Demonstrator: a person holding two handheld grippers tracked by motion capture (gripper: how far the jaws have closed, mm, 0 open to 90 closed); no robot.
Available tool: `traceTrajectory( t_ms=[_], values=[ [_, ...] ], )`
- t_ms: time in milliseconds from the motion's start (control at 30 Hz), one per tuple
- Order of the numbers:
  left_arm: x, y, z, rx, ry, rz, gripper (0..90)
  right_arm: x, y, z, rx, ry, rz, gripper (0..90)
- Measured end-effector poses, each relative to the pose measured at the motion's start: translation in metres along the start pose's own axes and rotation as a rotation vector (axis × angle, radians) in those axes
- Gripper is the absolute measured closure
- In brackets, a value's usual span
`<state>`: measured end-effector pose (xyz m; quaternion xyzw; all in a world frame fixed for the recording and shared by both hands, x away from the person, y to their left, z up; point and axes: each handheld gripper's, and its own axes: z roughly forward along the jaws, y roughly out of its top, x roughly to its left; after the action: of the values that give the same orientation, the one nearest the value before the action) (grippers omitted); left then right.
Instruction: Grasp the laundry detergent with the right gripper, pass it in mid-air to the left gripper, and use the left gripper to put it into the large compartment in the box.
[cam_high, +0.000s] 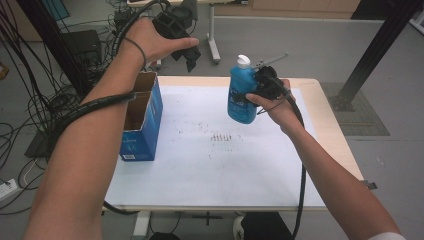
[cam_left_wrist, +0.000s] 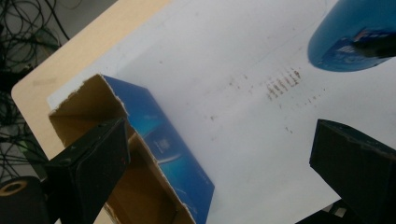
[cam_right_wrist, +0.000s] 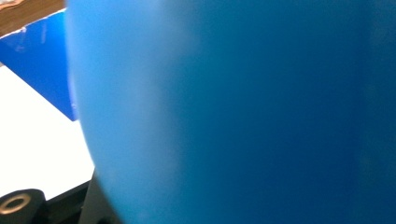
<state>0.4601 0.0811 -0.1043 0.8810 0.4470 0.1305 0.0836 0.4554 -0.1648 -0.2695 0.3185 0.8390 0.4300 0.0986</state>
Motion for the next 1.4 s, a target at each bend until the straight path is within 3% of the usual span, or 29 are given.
traceTrajectory(
  t_ms=[100, 367, 533, 700, 900, 967, 1233, 1400],
  values=[
    [-0.002, -0.002, -0.007, -0.013, 0.003, 0.034, 5.3, 0.005, 0.007, 0.009, 0.006, 0.029, -0.028, 43.5],
    [-0.010, -0.011, -0.019, -0.007, 0.018, 0.178, 5.1, 0.016, 0.018, 0.029, 0.033, 0.098, -0.083, 43.5],
    [-0.016, -0.012, -0.018, 0.006, 0.037, 0.239, 5.1, 0.027, 0.022, 0.042, 0.034, 0.143, -0.135, 43.5],
    [-0.021, -0.016, -0.017, 0.020, 0.024, 0.302, 5.1, 0.035, 0.027, 0.050, 0.034, 0.187, -0.164, 43.5],
    [-0.025, -0.023, -0.016, 0.026, 0.012, 0.358, 5.2, 0.047, 0.030, 0.059, 0.017, 0.245, -0.243, 43.5],
    [-0.025, -0.025, -0.015, 0.033, 0.010, 0.365, 5.2, 0.053, 0.030, 0.062, 0.007, 0.289, -0.291, 43.5],
    [-0.040, -0.028, -0.007, 0.044, -0.030, 0.448, 5.1, 0.066, 0.030, 0.072, 0.000, 0.349, -0.343, 43.5],
    [-0.047, -0.029, 0.000, 0.066, -0.052, 0.474, 5.1, 0.073, 0.029, 0.076, 0.006, 0.378, -0.376, 43.5]
  ],
)
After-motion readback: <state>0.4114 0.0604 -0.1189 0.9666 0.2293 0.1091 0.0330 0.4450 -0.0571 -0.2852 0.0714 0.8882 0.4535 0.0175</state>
